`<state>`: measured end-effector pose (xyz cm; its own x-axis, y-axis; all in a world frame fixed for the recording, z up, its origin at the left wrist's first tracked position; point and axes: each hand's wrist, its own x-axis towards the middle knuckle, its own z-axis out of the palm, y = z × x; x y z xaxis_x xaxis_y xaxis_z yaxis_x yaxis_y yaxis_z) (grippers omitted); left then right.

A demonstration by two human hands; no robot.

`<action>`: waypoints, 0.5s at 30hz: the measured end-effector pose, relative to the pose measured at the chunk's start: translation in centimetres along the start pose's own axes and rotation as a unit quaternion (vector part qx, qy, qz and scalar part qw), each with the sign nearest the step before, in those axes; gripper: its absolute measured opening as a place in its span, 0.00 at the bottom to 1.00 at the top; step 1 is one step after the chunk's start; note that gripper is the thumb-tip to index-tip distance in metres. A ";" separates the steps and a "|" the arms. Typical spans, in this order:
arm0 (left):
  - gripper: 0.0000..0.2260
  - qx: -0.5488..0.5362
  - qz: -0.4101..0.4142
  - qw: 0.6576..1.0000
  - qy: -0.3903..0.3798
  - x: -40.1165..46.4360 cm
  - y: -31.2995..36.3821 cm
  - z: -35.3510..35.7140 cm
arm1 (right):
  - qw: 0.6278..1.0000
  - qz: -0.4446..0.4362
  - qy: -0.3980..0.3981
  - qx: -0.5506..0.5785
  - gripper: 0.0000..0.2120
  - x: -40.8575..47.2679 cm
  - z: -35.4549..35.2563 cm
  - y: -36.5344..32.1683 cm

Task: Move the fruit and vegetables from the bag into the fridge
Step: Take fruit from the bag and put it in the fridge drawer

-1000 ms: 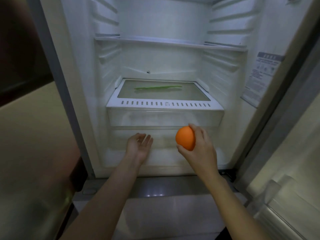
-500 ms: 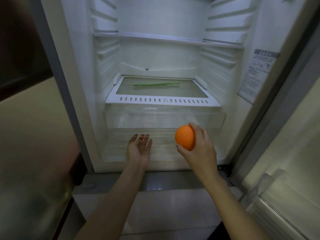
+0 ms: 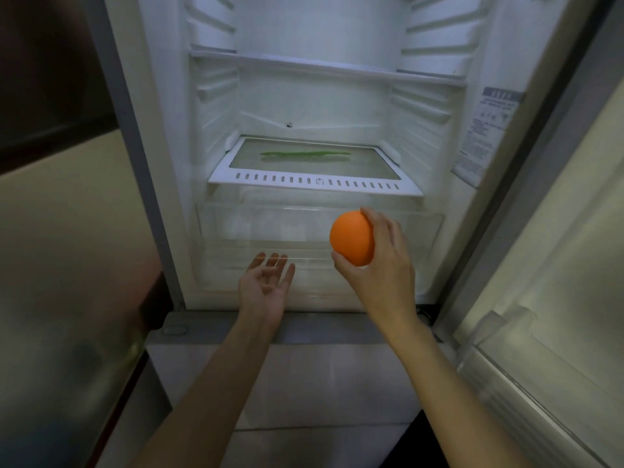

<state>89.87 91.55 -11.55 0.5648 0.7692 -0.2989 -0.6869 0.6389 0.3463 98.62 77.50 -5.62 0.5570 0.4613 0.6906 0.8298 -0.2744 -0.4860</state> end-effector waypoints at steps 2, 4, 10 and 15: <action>0.21 0.001 0.002 1.000 -0.001 -0.1 -0.1 0.2 | 1.000 -0.003 0.007 0.006 0.34 0.1 -0.3 0.1; 0.19 0.004 0.007 1.000 -0.004 -0.3 -0.4 0.2 | 1.000 -0.001 0.008 0.010 0.34 0.2 -0.4 0.4; 0.16 0.025 0.027 0.998 -0.050 -1.5 -0.8 -1.6 | 1.000 0.004 -0.007 0.007 0.35 0.1 0.4 0.6; 0.16 0.048 0.037 0.997 -0.050 -2.0 -0.3 -1.7 | 1.000 -0.003 -0.005 0.010 0.35 0.3 0.7 0.1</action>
<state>88.14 89.81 -12.57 0.5609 0.8080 -0.1805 -0.6842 0.5751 0.4485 98.86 78.20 -5.87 0.5511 0.4718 0.6883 0.8325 -0.2548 -0.4919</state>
